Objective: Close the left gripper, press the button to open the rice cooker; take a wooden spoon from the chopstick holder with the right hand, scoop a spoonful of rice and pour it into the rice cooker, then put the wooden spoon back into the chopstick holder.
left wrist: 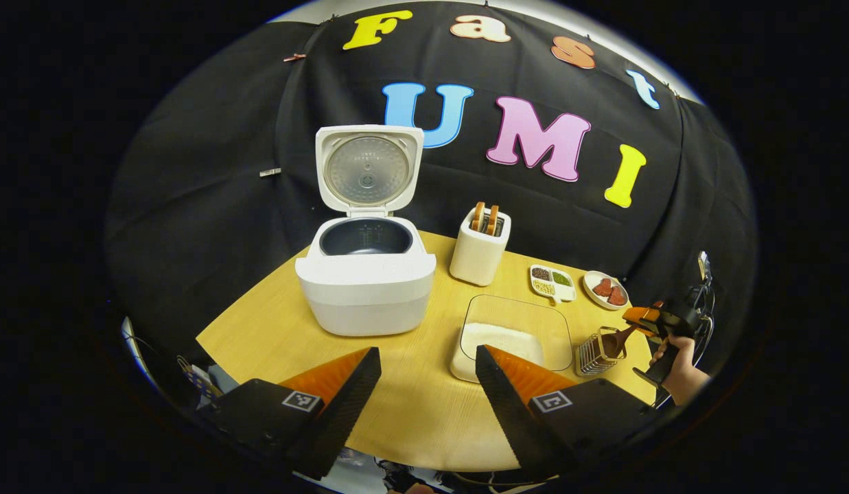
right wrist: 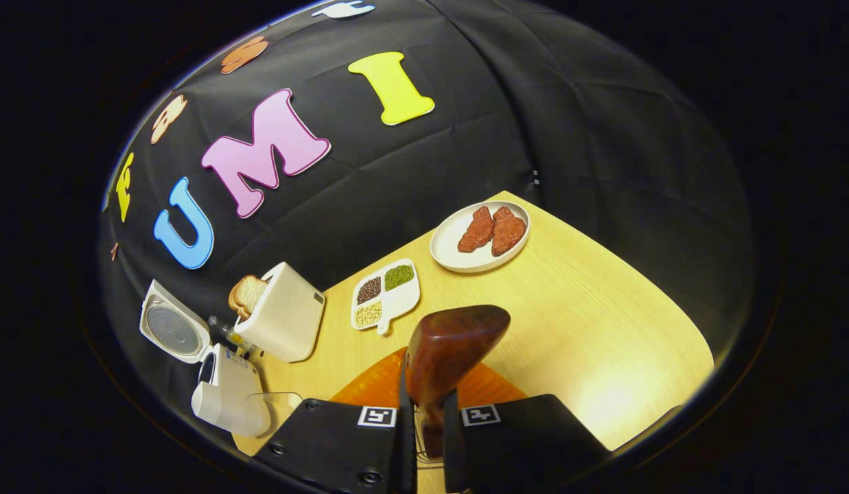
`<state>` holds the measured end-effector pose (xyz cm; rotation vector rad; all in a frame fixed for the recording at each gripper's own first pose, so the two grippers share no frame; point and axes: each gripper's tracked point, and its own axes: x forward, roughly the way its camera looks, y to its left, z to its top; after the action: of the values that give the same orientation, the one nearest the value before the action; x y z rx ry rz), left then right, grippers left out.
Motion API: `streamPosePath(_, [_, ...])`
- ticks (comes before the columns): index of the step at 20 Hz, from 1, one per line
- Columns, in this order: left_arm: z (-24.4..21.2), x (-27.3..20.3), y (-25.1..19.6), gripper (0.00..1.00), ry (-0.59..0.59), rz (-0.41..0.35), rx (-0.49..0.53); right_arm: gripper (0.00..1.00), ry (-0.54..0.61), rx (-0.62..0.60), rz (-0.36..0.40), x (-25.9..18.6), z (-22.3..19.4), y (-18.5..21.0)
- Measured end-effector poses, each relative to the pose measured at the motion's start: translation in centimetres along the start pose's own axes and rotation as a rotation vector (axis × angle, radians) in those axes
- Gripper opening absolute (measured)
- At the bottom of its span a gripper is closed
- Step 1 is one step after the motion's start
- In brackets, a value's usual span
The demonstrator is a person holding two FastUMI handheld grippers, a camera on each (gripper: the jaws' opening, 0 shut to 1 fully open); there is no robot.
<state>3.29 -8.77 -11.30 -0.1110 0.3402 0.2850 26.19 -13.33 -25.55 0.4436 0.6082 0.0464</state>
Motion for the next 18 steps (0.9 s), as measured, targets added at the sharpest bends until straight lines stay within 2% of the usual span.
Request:
streamPosePath(1, [0.3,0.0,0.2,0.96,-0.004,0.002,0.002,0.21,0.006,0.008,0.001,-0.1,-0.2,-0.1])
streamPosePath(2, [0.6,0.0,0.2,0.96,-0.010,0.004,0.003,0.18,0.009,0.013,0.003,-0.3,-0.5,0.0])
streamPosePath(3, [1.0,0.1,0.5,0.96,-0.016,0.005,0.006,0.24,0.006,0.020,0.008,-0.2,-0.4,0.1])
streamPosePath(4, [1.2,0.2,0.7,0.96,-0.022,0.006,0.008,0.24,-0.002,0.028,0.016,-0.9,-0.1,0.3])
streamPosePath(5, [1.8,0.4,0.9,0.96,-0.029,0.005,0.009,0.19,-0.011,0.027,0.022,-1.3,0.1,0.5])
streamPosePath(6, [2.3,0.6,1.1,0.96,-0.038,0.005,0.010,0.34,-0.020,0.018,0.021,-1.7,0.1,0.5])
streamPosePath(9, [4.4,1.3,2.2,0.96,-0.073,0.005,0.020,0.99,-0.039,-0.027,0.006,-3.2,0.2,0.5])
streamPosePath(15, [10.3,2.9,4.8,0.96,-0.168,0.019,0.079,0.98,-0.161,-0.157,-0.080,-8.0,1.9,-0.8])
streamPosePath(18, [13.2,3.6,6.1,0.96,-0.214,0.026,0.054,0.98,-0.237,-0.238,-0.128,-10.7,2.9,-1.3])
